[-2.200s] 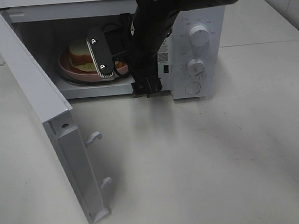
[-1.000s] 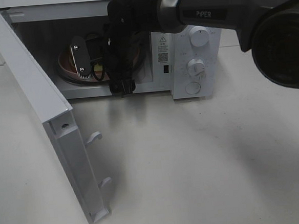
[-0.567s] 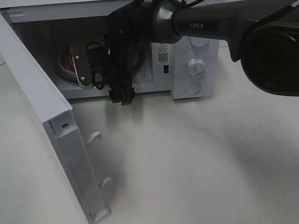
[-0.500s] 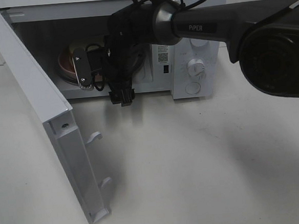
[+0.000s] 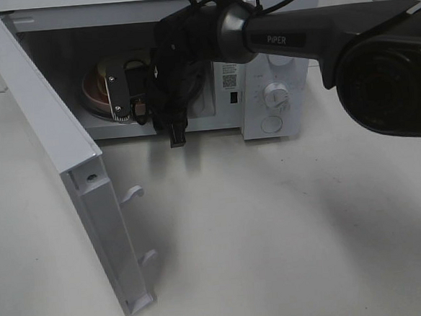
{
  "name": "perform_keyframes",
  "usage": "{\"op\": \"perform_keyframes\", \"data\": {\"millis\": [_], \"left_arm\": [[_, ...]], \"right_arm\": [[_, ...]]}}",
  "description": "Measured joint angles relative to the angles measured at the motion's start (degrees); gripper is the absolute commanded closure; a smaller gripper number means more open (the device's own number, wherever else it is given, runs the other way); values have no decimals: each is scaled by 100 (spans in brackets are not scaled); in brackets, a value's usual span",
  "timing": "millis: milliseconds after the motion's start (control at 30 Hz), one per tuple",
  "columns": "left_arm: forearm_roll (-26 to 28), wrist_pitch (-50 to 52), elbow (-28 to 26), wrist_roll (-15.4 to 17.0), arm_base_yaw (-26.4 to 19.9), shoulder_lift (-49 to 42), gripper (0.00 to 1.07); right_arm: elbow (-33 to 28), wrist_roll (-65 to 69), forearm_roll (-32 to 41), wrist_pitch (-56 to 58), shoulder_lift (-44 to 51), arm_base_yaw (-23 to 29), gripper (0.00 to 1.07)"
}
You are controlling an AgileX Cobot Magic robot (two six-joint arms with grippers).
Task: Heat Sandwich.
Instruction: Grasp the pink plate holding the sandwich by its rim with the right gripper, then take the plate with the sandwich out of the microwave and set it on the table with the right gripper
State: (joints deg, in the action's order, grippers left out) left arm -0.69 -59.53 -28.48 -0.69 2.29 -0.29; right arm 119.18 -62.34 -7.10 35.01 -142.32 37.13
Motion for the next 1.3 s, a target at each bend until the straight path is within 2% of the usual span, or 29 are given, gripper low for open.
{"op": "perform_keyframes", "data": {"millis": [33, 67, 100, 133, 1300], "left_arm": [[0, 0, 0, 0, 0, 0, 2], [0, 0, 0, 0, 0, 0, 2], [0, 0, 0, 0, 0, 0, 2], [0, 0, 0, 0, 0, 0, 2], [0, 0, 0, 0, 0, 0, 2]], "right_arm": [[0, 0, 0, 0, 0, 0, 75], [0, 11, -6, -34, 0, -11, 86], [6, 52, 40, 23, 17, -11, 106], [17, 57, 46, 63, 23, -11, 107], [63, -229, 138, -34, 40, -6, 107]]}}
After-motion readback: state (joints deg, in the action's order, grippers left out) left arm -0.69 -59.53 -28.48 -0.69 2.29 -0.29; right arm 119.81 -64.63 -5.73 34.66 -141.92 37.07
